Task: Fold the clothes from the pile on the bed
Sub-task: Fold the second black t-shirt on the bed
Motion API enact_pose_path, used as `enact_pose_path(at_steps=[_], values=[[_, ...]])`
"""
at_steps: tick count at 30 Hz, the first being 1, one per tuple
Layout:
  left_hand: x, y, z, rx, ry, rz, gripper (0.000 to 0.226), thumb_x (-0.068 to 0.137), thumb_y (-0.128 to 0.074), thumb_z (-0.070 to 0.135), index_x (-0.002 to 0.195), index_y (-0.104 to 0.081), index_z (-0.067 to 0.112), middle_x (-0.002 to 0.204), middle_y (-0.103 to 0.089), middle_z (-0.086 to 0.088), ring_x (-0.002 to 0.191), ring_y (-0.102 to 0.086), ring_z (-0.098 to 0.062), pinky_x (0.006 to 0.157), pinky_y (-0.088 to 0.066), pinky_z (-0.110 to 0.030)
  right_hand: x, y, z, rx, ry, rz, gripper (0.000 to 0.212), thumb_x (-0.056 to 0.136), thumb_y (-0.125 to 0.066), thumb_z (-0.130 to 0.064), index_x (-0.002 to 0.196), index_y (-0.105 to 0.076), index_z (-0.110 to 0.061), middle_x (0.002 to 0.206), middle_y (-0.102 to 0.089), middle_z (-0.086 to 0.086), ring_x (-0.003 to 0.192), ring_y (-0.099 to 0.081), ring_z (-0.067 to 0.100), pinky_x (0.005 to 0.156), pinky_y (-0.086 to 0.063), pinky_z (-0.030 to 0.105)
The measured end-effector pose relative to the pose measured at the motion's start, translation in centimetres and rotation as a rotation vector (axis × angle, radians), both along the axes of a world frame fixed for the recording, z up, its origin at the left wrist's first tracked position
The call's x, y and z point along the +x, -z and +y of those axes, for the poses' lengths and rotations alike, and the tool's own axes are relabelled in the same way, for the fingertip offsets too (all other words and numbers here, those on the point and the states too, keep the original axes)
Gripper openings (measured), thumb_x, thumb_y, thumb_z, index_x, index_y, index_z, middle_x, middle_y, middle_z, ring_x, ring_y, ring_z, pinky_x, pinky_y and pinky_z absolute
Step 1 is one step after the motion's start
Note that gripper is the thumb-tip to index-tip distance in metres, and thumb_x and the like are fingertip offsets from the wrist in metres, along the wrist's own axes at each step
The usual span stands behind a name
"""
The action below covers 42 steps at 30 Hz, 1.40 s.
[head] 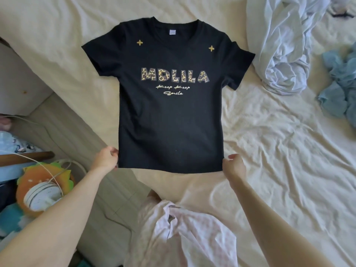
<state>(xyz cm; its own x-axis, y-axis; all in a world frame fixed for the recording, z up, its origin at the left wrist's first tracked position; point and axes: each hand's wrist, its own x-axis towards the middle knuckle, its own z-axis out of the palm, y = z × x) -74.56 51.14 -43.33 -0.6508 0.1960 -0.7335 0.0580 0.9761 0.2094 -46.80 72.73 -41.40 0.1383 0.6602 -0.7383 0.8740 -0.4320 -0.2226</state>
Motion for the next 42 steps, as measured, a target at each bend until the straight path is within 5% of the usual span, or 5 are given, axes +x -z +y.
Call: enact_pose_path(at_steps=[11,16,23,32,42], values=[[-15.3,-0.7,8.4,0.563,-0.61,0.064,0.036,0.096,-0.049,0.014,0.131,-0.045,0.008,0.127,-0.054,-0.01,0.076,-0.057,-0.009,0.066,-0.05,-0.021,-19.4,-0.3,0.8,0.418,-0.889,0.228,0.05,0.099,-0.044,-0.027,0.145,-0.034,-0.013,0.154,-0.029,0.006,0.145,-0.018,0.024,0.117,-0.018,0.044],[-21.1,-0.3,13.5,0.607,-0.493,0.137,0.058,0.092,-0.058,0.035,0.14,-0.036,0.011,0.131,-0.048,-0.002,0.112,-0.053,-0.015,0.097,-0.045,-0.028,-29.5,1.3,-0.5,0.455,-1.166,0.368,0.056,0.099,-0.042,-0.029,0.149,-0.025,-0.012,0.157,-0.019,0.007,0.147,-0.009,0.024,0.119,-0.006,0.044],[-25.0,-0.5,16.6,0.578,-0.213,0.278,0.025,0.091,-0.058,0.028,0.102,-0.06,0.006,0.085,-0.056,0.004,0.081,-0.052,-0.011,0.062,-0.04,-0.007,-35.6,3.0,-1.7,0.374,-1.421,0.251,0.058,0.101,-0.032,-0.038,0.151,-0.013,-0.016,0.16,0.002,0.003,0.146,0.011,0.021,0.115,0.011,0.045],[-17.8,-5.6,21.5,0.798,0.136,-0.012,0.007,0.092,-0.057,0.018,0.099,-0.059,0.019,0.078,-0.06,0.005,0.051,-0.058,-0.003,0.049,-0.047,-0.014,-30.5,-1.0,4.0,-0.331,0.508,0.963,0.033,0.099,-0.036,-0.046,0.115,-0.056,-0.025,0.113,-0.067,-0.006,0.105,-0.064,0.01,0.092,-0.049,0.033],[-15.2,0.2,15.7,0.571,0.063,0.171,0.028,0.087,-0.064,0.02,0.112,-0.054,0.011,0.108,-0.054,-0.002,0.092,-0.055,-0.015,0.078,-0.041,-0.018,-32.7,0.4,8.5,-0.392,0.453,0.628,0.04,0.089,-0.063,-0.037,0.119,-0.053,-0.013,0.107,-0.063,0.005,0.092,-0.065,0.018,0.084,-0.053,0.035]])
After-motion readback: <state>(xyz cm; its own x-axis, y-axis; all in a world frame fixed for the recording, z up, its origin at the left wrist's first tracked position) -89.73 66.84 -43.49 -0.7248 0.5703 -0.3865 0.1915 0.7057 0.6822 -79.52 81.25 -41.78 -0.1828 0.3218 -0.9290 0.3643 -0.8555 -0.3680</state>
